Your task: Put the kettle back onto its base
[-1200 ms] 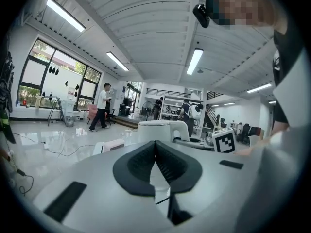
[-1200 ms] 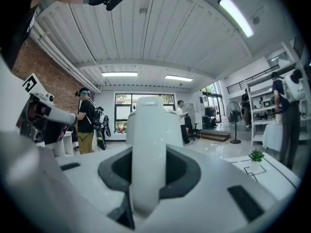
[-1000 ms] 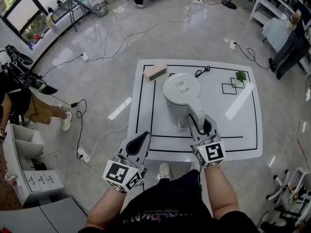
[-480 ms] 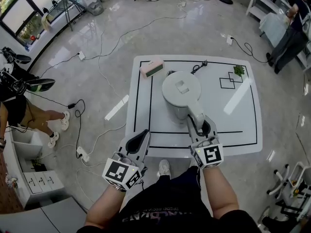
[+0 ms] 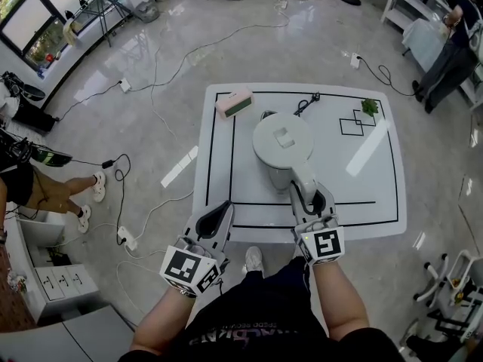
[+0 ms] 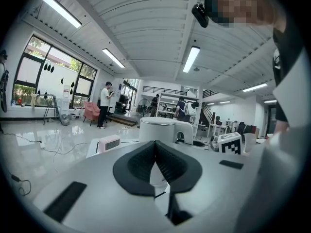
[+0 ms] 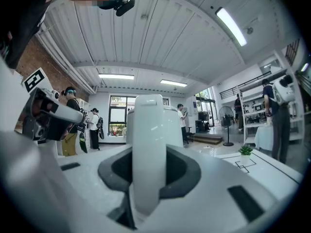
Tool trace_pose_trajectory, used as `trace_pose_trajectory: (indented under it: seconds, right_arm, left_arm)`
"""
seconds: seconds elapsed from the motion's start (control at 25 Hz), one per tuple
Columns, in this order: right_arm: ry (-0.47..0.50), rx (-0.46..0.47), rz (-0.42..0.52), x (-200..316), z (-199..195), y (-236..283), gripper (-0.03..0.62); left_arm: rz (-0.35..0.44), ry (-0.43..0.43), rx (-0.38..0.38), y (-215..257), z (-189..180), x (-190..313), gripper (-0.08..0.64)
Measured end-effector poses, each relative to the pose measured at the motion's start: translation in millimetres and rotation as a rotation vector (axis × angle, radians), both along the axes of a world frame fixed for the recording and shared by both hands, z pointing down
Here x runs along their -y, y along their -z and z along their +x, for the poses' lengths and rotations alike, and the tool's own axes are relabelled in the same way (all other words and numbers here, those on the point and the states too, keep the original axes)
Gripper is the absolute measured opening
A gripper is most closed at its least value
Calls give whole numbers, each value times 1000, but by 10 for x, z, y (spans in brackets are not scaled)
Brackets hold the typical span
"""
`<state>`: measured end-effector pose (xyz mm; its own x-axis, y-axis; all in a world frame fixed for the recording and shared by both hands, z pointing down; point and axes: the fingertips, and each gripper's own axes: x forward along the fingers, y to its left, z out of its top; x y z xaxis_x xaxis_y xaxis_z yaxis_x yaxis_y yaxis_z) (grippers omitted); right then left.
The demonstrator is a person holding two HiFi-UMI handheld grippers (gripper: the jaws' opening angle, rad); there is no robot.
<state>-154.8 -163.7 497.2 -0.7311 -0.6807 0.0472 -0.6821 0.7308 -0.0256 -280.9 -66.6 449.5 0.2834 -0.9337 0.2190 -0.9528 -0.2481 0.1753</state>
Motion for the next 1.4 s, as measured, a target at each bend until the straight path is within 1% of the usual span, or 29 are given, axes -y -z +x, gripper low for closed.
trace_pose_trajectory:
  seconds: [0.28,0.76,0.88,1.0,1.16,1.4]
  right_arm:
    - [3,14,-18,-9,55,-55,103]
    - [10,-91,-91,-71,85,-204,106]
    - [14,-120,-101,-128,111,-224,130]
    - [8,-144,-109,-198,170,-217,148]
    - [-39,-168,-95,-268,312,-152,158]
    - [-99,-166,-52,-417,524,113,161]
  left_arm:
    - [3,-8,-8,10,38,-6,5]
    - [25,-59,-25,27,179,7,5]
    - [29,-94,-36,35,233,-3,6]
    - [39,-134,-40,42,312,-27,25]
    - [45,-194,-44,47,428,-42,66]
    - [61,-273,-58,91,603,-42,114]
